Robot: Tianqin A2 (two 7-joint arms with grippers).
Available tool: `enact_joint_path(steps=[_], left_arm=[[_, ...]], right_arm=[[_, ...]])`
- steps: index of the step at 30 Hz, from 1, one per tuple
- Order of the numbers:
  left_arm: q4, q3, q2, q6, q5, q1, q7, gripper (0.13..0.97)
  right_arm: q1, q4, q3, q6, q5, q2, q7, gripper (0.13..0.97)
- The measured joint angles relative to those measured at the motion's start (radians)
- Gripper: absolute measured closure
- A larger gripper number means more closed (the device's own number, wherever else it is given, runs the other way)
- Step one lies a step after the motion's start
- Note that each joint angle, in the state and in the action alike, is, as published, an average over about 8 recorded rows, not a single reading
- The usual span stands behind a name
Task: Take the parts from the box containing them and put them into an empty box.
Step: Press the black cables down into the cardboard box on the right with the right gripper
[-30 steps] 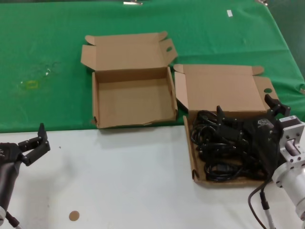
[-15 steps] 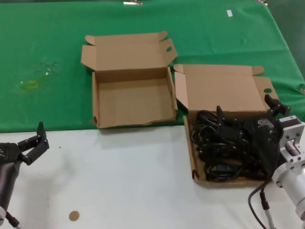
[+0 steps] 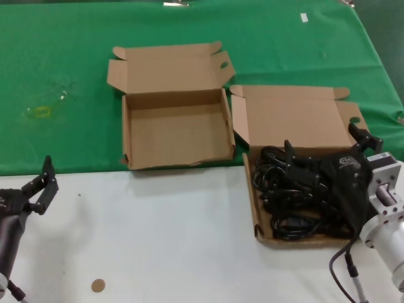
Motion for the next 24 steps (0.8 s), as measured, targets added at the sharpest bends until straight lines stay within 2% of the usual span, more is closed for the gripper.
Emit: enact_joint_path(steps=[4,12,13,19,24], left_arm=[[0.000,0.000,0.000,0.000,0.000,0.000,0.000,0.385],[0.000,0.000,0.000,0.000,0.000,0.000,0.000,0.608],[0.000,0.000,0.000,0.000,0.000,0.000,0.000,0.608],[0.000,0.000,0.000,0.000,0.000,0.000,0.000,0.748],[0.000,0.000,0.000,0.000,0.000,0.000,0.000,0.824]], right_arm=[[0.003,0.018,-0.051,0.027,0.037,0.063,0.000,0.129],[0.041,0.051,-0.196,0.059,0.147,0.282,0.001,0.129],[0.050,0.053,-0.216,0.059,0.163,0.315,0.006,0.129],[0.108,0.065,-0.319,0.031,0.239,0.501,0.056,0.129],[0.156,0.073,-0.383,-0.033,0.242,0.624,0.106,0.129]])
